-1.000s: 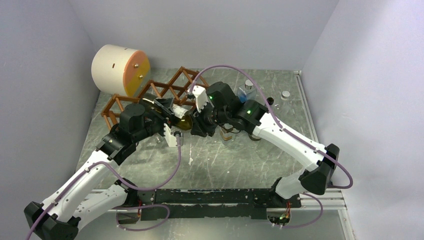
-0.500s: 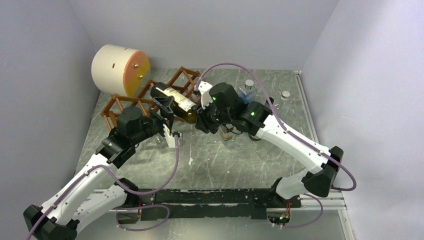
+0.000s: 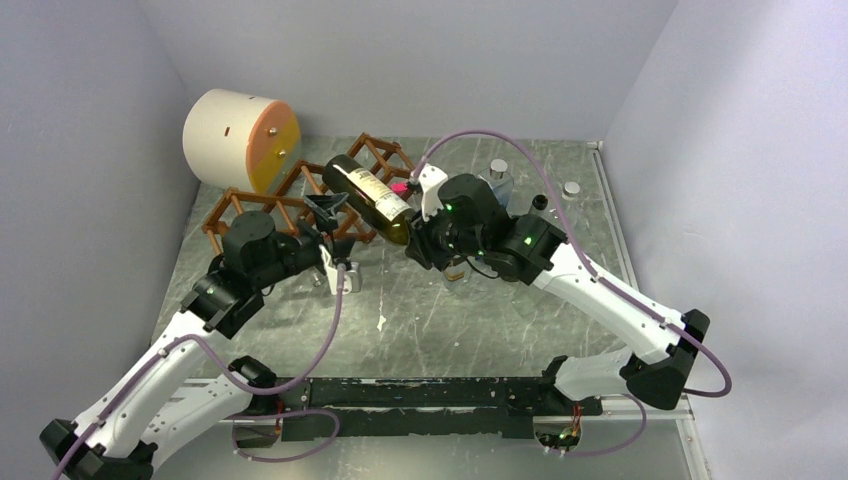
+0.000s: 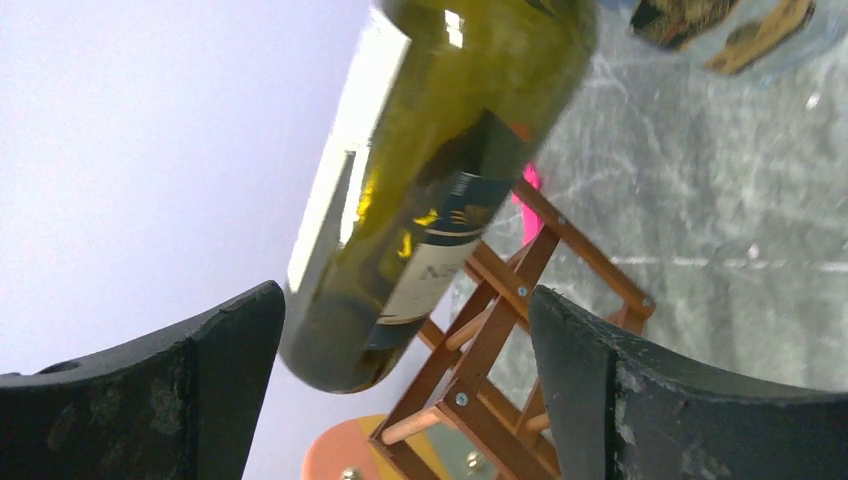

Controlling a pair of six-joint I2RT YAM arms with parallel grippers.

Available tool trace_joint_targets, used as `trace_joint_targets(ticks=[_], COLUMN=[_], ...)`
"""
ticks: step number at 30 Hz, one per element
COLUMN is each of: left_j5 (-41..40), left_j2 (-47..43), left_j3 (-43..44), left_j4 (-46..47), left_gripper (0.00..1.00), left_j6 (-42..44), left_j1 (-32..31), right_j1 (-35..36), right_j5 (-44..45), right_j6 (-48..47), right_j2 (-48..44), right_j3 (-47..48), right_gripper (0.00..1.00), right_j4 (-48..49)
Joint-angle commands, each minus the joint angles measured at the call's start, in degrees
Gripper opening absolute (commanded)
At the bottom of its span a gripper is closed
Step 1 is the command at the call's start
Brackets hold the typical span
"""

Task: Put the wine bottle on the wine rack

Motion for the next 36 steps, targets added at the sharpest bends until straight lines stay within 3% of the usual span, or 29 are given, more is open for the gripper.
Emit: trace_joint_targets(ticks=[1, 3, 5, 8, 11, 13, 18, 28, 36], left_j5=[5.5, 3.9, -1.7, -11.4, -28.0, -36.4, -35.9, -31.1, -32.5], left_j2=[-4.4, -6.2, -7.7, -8.1, -6.6, -4.9, 0.1, 4.6, 5.6], left_j3=[0.8, -1.0, -4.2, -6.9, -5.7, -2.6, 5.1, 7.7, 9.1], left_j4=[7.3, 14.0, 23.6, 30.9, 28.4, 20.8, 8.6, 4.0, 1.0], left_gripper=[0.95, 0.95, 0.95, 0.95, 0.95, 0.95, 0.95, 0.95, 0.95], left_j6=[-15.3, -25.4, -37.4, -53.1, -73.9, -81.4, -84.0, -85.5, -85.8], left_j1=[-0.4, -0.3, -0.4, -0.3, -0.4, -0.4, -0.3, -0.2, -0.3], right_j1=[0.0, 0.0, 0.0, 0.0, 0.0, 0.0, 0.7, 1.9, 2.4], right_j5=[-2.0, -2.4, -2.9, -3.8, -6.1, -6.3, -4.5, 3.6, 6.8], right_j6=[-0.2, -0.1, 0.0, 0.2, -2.5, -2.9, -2.6, 0.9, 4.2], right_j2=[-4.2, -4.9, -5.5, -5.6, -5.9, -6.5, -4.3, 1.6, 2.5], right_j3=[-1.8, -3.3, -5.0, -7.8, -12.4, -15.9, -18.3, -15.8, -15.6], right_gripper=[0.00, 0.00, 0.00, 0.00, 0.00, 0.00, 0.00, 0.00, 0.00], right_j4=[7.1, 6.8, 7.1, 8.0, 10.6, 14.0, 15.6, 12.3, 11.1])
